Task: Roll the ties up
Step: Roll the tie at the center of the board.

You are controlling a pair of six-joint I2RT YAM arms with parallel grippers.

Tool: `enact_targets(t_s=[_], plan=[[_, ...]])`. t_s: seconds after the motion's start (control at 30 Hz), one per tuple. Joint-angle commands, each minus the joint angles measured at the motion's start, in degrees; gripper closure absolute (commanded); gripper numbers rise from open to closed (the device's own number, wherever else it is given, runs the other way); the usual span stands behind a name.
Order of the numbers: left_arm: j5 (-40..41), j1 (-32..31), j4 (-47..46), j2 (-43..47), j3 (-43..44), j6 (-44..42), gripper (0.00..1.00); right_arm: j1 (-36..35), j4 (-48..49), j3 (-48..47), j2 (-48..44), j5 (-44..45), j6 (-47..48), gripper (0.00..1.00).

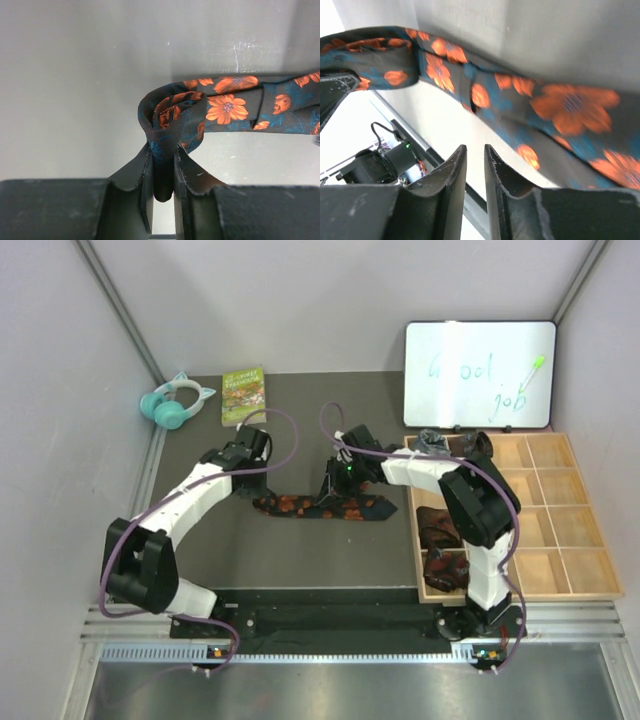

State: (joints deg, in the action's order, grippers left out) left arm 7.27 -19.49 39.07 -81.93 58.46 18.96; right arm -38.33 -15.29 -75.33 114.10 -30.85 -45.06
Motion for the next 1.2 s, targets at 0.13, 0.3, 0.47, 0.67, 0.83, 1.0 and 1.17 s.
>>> enact_targets(t_s=[0.13, 0.3, 0.47, 0.67, 0.83, 1.0, 1.17], plan=[[19.2, -9.5, 9.6, -6.8, 8.7, -0.6, 1.0, 4.7, 3.8, 8.3, -9.6, 0.3, 0.9, 0.75], [22.2, -12.8, 12.0, -13.2, 11.3, -0.8, 1.0, 9.1, 4.9, 15.7, -15.7, -0.4, 1.5, 0.73], [26.1, -15.6, 13.7, -17.8, 14.3, -0.9, 1.0, 12.7, 1.9, 21.4, -22.2, 3.3, 3.0, 0.72], [29.3, -19.1, 15.5, -22.6, 16.5, 0.5, 1.0, 12.7, 0.4, 26.2, -31.7, 7.3, 2.3, 0.67], [29.6, -21.7, 16.4, -25.0, 17.7, 2.7, 1.0, 12.8, -3.3, 26.8, -37.4, 10.0, 2.6, 0.64], [30.6, -24.1, 17.8, -27.8, 20.5, 4.8, 1.0, 12.8, -5.5, 26.7, -41.2, 11.1, 2.6, 0.62], [30.6, -25.9, 18.8, -31.9, 22.7, 5.6, 1.0, 13.0, -8.4, 26.6, -45.3, 13.0, 2.5, 0.61]])
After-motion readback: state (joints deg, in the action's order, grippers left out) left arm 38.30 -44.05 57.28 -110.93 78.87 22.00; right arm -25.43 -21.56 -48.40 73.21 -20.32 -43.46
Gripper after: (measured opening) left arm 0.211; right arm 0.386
